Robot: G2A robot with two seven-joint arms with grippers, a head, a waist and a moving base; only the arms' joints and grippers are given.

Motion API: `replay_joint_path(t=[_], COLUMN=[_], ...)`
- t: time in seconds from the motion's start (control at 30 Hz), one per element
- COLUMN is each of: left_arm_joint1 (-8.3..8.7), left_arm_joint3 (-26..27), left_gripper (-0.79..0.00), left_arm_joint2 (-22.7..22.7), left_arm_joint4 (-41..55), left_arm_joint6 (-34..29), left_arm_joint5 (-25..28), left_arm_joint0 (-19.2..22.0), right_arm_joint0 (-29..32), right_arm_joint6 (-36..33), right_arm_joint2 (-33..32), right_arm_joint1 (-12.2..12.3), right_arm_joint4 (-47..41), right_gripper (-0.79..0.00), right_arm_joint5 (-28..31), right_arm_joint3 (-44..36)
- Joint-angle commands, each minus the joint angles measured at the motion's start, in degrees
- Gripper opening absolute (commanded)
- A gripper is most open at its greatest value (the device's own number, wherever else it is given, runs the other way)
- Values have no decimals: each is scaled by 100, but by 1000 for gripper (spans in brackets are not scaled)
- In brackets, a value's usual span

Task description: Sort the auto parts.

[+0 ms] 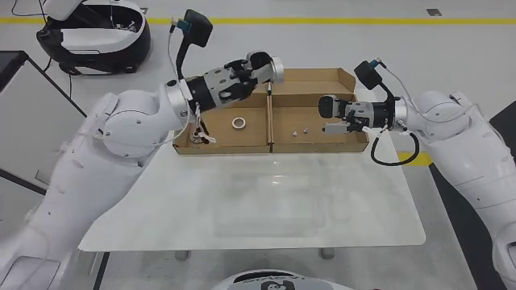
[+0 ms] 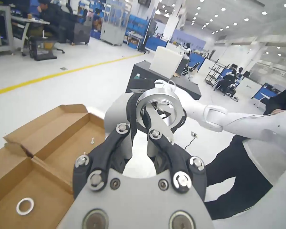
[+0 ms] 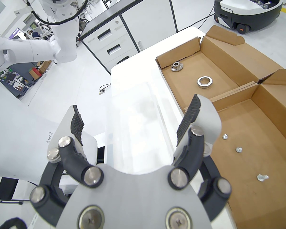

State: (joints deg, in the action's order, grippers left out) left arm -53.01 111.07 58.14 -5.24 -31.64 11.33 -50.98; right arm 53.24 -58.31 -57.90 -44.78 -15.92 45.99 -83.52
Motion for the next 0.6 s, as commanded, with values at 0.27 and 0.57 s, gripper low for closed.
replay_joint_path(t=[0.27,0.57], left_arm_joint1=[-43,-245], left_arm_joint3=[-571,-1220], left_gripper=[-785,-785], left_arm_joint2=[-395,-1228], left_arm_joint4=[-1269,-2339], left_arm_joint6=[-1658,-2527], left_arm_joint5=[-272,-749], left_arm_joint0=[591,1068], right_arm_joint0=[0,0], right_arm_joint6=[0,0], right_arm_joint2=[0,0], right_arm_joint1=[0,0], right_arm_joint4=[0,0], right_gripper=[0,0], right_arm_joint5=[0,0], right_arm_joint3=[0,0])
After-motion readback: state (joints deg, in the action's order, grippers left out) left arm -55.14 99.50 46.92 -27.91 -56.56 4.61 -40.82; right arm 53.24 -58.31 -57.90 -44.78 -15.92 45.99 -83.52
